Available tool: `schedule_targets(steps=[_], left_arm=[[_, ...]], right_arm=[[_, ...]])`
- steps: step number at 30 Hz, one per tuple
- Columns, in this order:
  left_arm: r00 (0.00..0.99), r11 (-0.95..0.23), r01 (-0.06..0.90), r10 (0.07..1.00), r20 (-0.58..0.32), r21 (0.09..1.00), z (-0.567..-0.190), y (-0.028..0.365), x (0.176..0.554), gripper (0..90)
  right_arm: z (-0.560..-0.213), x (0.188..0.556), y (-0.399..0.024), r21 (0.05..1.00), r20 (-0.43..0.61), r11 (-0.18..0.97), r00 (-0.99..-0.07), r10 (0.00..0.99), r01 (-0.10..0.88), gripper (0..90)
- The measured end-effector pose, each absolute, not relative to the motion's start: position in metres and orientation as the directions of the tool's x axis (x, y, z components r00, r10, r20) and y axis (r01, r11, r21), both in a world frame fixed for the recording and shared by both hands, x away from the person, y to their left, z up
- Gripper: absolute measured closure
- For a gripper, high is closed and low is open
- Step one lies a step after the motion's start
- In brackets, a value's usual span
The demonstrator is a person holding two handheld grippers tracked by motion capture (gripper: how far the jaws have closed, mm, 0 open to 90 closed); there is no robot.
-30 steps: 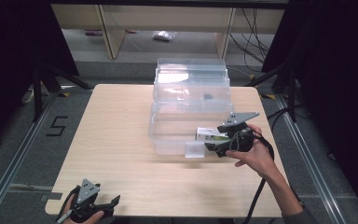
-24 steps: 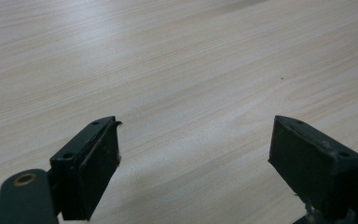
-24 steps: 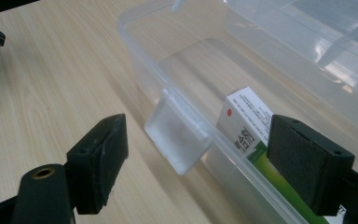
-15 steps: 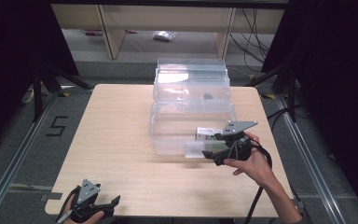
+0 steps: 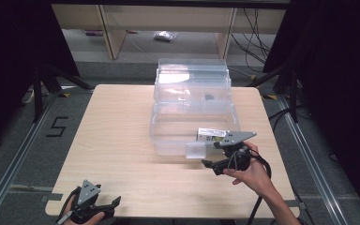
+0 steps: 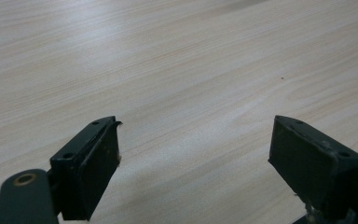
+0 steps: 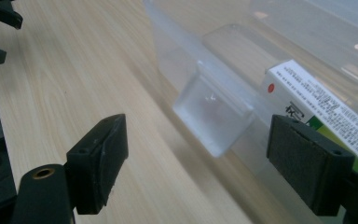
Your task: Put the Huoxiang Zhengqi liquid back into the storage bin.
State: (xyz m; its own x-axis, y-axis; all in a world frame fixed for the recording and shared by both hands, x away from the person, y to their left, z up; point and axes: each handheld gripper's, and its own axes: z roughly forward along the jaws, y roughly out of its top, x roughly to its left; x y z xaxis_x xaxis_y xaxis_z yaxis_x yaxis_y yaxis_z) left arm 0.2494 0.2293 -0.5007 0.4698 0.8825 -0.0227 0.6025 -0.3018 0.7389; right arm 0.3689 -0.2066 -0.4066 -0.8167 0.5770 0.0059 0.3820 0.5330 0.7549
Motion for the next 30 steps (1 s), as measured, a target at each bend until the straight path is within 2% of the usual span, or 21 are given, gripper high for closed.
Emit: schedule_targets(steps=[15,21,30], left_arm=[[0.470,-0.304,0.601,0.882,-0.019,0.740,-0.500,0.228,0.249,15.4],[0.470,-0.302,0.600,0.882,-0.020,0.741,-0.500,0.228,0.249,15.4],[0.472,-0.304,0.599,0.882,-0.019,0.740,-0.500,0.226,0.248,15.3]], right_arm=[[-0.434,0.352,-0.207,0.719,-0.011,0.583,-0.833,0.553,0.377,21.4],[-0.440,0.345,-0.208,0.718,0.003,0.583,-0.839,0.544,0.380,21.3],[-0.455,0.331,-0.218,0.733,0.039,0.535,-0.811,0.584,0.421,20.9]])
